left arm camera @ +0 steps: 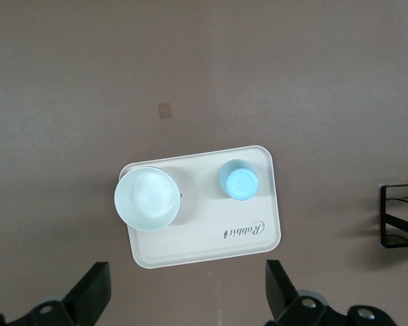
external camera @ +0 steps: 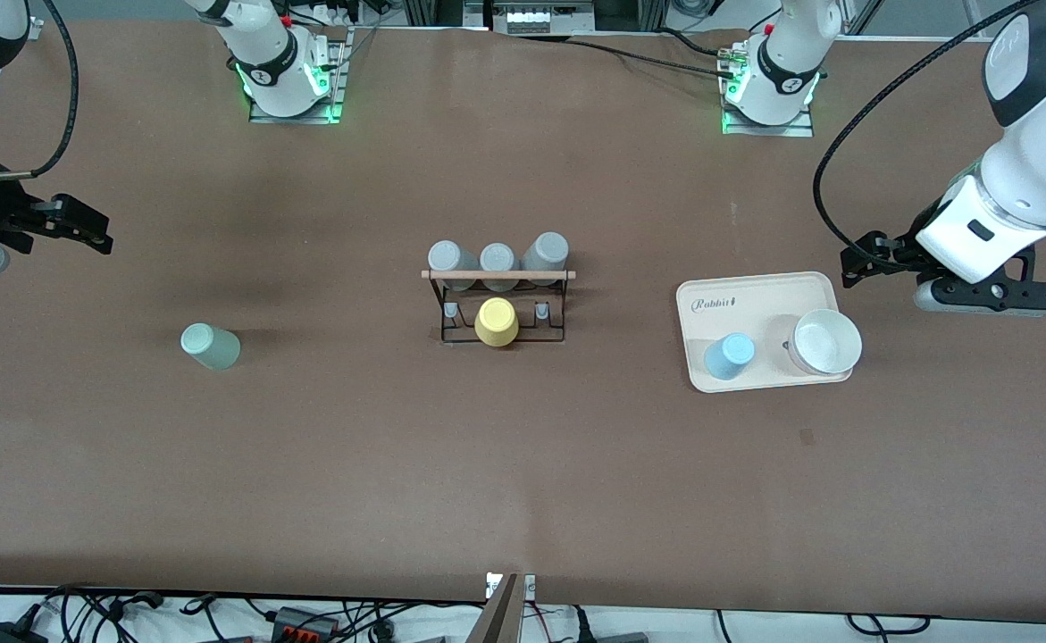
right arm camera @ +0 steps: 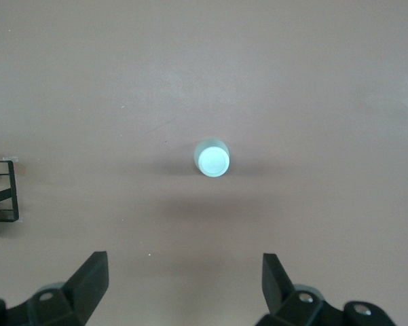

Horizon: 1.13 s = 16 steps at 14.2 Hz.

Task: Hang scattered cups on rack with three cups
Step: 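Reach the left gripper down toward the blue cup on the tray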

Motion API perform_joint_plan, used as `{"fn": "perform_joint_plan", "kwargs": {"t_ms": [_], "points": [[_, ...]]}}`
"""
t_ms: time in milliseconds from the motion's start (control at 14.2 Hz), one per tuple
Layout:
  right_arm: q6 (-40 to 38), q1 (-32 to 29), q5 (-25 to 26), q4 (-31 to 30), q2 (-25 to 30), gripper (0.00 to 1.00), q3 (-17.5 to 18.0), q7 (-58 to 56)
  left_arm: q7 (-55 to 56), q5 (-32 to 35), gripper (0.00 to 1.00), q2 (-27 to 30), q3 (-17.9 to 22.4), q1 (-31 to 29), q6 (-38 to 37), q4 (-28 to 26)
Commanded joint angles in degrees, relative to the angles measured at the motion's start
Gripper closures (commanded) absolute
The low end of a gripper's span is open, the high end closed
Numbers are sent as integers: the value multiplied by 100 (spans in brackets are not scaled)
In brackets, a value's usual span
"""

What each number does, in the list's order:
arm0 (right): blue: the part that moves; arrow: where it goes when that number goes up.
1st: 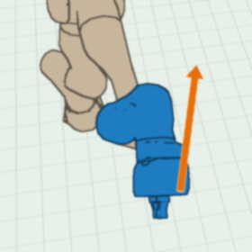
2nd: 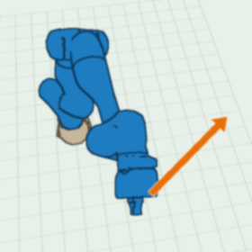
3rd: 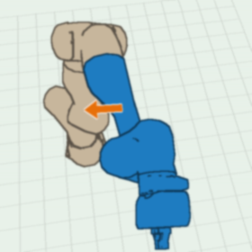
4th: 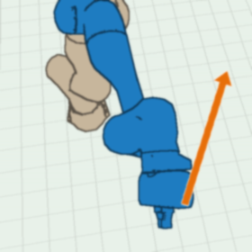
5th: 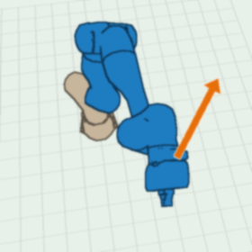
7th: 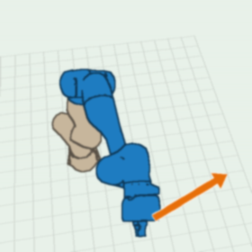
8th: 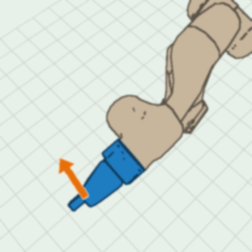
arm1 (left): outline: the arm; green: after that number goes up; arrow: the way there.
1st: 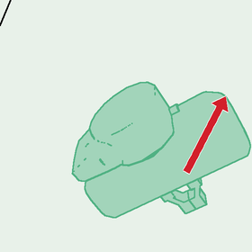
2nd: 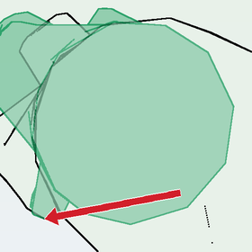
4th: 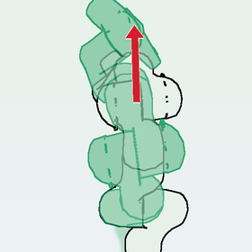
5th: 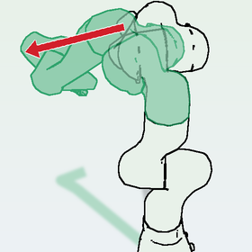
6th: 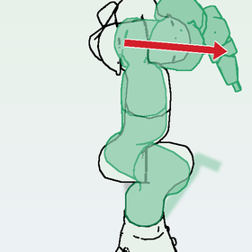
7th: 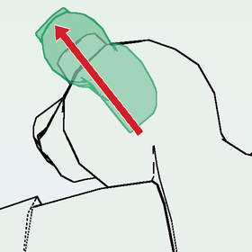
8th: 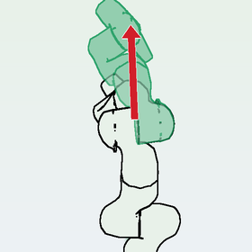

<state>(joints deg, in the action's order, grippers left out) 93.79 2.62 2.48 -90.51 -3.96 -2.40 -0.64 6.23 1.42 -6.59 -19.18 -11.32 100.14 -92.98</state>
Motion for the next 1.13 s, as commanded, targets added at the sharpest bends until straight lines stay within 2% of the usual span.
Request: {"fn": "perform_joint_plan", "kwargs": {"t_ms": [0, 492, 633, 844, 1055], "points": [[-63, 1, 59, 69, -18, 0, 47, 46, 1, -89, 0, 96, -77, -19, -30, -62], [25, 36, -29, 165, -35, 0, 55, 169, 1, -89, 0, 96, -103, -28, -39, -62], [78, 36, -81, 147, -35, 0, 55, 579, -8, -80, 0, -8, -95, -63, -39, -88], [78, 45, -81, 112, -26, 0, 55, 820, 1, -10, 0, -543, -95, -55, 171, -53], [69, 45, -81, 112, -26, 0, 55, 793, 1, -1, 0, -1238, -103, 33, 996, -53]]}}
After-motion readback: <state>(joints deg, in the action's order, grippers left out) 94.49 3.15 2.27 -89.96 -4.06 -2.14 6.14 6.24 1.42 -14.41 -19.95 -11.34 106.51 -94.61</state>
